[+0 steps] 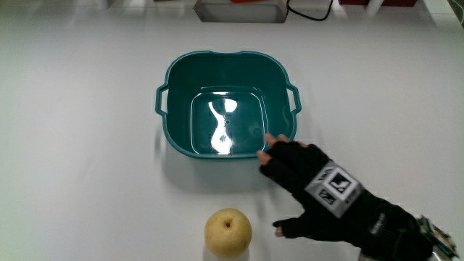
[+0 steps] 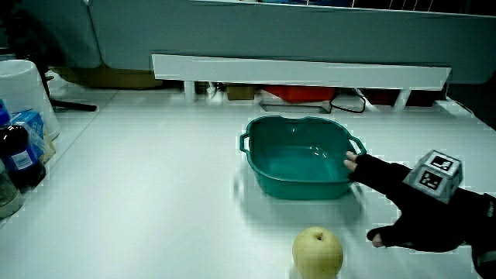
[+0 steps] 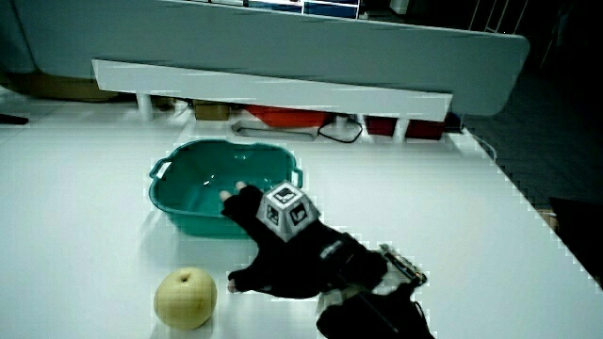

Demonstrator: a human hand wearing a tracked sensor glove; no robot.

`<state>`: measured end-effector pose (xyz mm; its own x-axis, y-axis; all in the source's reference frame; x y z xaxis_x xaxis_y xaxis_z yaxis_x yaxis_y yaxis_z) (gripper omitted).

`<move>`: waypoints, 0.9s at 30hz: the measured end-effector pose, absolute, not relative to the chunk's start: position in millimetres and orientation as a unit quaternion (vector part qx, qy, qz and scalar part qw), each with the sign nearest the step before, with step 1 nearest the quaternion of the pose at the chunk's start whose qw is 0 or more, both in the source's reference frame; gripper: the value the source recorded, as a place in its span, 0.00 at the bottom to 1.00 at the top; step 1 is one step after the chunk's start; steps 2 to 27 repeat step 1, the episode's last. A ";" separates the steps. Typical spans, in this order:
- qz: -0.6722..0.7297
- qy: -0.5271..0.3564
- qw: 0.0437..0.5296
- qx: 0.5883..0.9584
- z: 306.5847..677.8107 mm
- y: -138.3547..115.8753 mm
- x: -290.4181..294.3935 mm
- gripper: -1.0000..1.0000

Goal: Place pear on desk

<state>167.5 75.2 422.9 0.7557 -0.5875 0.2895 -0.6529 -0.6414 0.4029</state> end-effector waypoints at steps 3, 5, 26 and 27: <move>0.067 -0.337 0.241 0.908 427.0 78.0 175.9 0.00; 0.067 -0.337 0.241 0.908 427.0 78.0 175.9 0.00; 0.067 -0.337 0.241 0.908 427.0 78.0 175.9 0.00; 0.067 -0.337 0.241 0.908 427.0 78.0 175.9 0.00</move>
